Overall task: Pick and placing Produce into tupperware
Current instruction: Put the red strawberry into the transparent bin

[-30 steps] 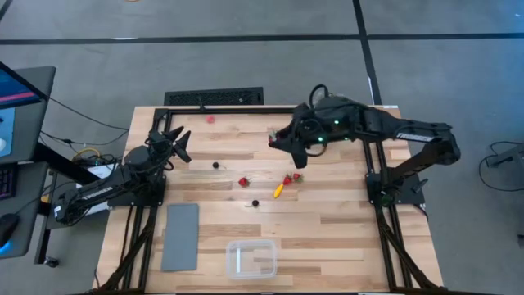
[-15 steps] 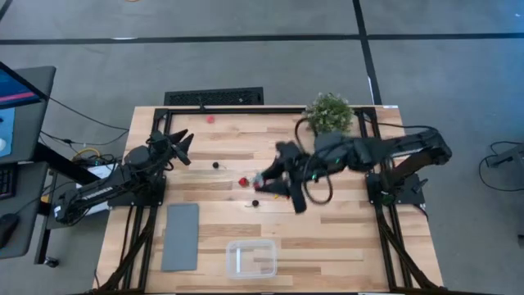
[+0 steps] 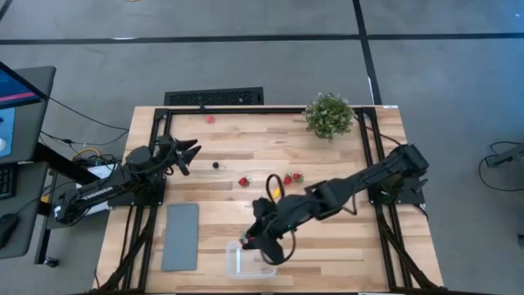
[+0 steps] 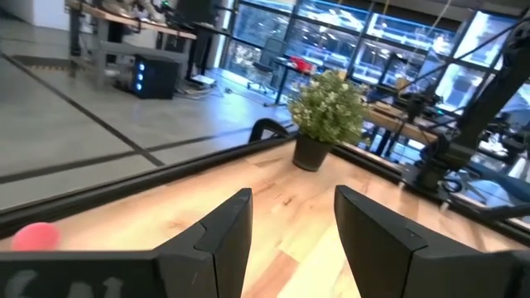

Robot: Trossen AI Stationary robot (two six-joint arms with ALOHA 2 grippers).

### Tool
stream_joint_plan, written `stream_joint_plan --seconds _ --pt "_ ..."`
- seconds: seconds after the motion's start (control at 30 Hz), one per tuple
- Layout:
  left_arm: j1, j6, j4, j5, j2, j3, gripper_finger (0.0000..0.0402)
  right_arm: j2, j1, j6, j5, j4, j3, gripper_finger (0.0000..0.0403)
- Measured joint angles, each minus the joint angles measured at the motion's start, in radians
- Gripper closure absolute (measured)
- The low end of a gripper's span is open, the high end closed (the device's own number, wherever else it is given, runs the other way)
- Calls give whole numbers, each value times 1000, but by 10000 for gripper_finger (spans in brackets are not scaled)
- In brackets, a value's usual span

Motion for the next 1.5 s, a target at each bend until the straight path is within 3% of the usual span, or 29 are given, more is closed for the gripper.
stream_joint_plan --seconds 0.3,0.47,0.67,0.83,0.93,1.3,1.5 --pt "0 8 -3 12 0 0 239 128 37 81 -23 -22 1 215" --pt "0 9 -4 13 0 0 239 194 54 110 -37 -54 1 247" --pt "0 -1 -4 16 0 0 239 249 64 142 -64 -86 1 248" --pt "0 0 -9 40 0 0 239 279 64 161 -54 -150 -1 202" --pt "0 0 -11 52 0 0 239 312 60 177 -54 -155 3 196" --pt "0 6 -12 59 4 0 239 357 60 195 -53 -176 -1 304" --pt "0 12 -12 58 7 0 239 358 53 196 -53 -157 0 329"
